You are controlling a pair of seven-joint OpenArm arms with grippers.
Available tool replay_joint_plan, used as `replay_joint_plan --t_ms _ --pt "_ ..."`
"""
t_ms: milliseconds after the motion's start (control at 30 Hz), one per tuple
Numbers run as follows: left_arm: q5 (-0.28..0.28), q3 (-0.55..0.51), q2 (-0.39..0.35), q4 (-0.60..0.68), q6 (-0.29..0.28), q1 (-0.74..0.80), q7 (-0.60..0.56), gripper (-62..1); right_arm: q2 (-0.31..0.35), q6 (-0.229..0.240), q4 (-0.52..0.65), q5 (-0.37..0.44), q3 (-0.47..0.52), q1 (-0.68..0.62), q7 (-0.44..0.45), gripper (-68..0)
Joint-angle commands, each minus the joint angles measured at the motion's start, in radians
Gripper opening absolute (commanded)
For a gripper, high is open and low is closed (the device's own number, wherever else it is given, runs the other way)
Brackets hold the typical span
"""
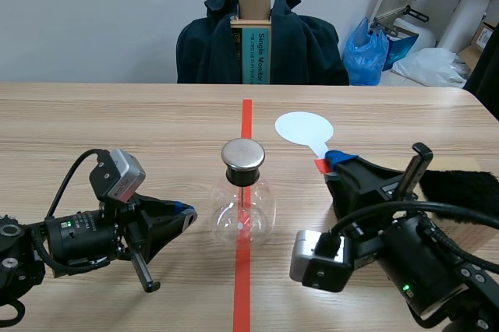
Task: Do the electroscope experiment.
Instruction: 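Move the plate toward and away from the electroscope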
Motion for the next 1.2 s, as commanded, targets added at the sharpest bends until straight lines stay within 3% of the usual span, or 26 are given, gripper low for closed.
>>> replay_joint_plan --t_ms 0,233,733,1167 --pt "-0.013 -0.001 0.002 0.023 -0.006 -0.005 -0.014 -57.9 0.005 -0.015 0.011 0.006 0.007 0.012 -0.014 -66.7" --pt "-0.013 -0.001 0.002 0.023 -0.006 -0.005 -0.014 -57.9 0.005 -0.015 0.011 0.006 0.007 0.012 -0.045 -66.7" --pt "-0.013 -0.001 0.002 0.023 -0.006 -0.005 -0.014 -57.9 0.005 -0.015 0.011 -0.001 0.007 0.017 0.264 -66.7" --pt "-0.013 -0.001 0.002 0.023 -0.006 -0.005 -0.014 -57.9 0.005 -0.015 0.011 -0.001 0.007 0.017 0.364 -66.7"
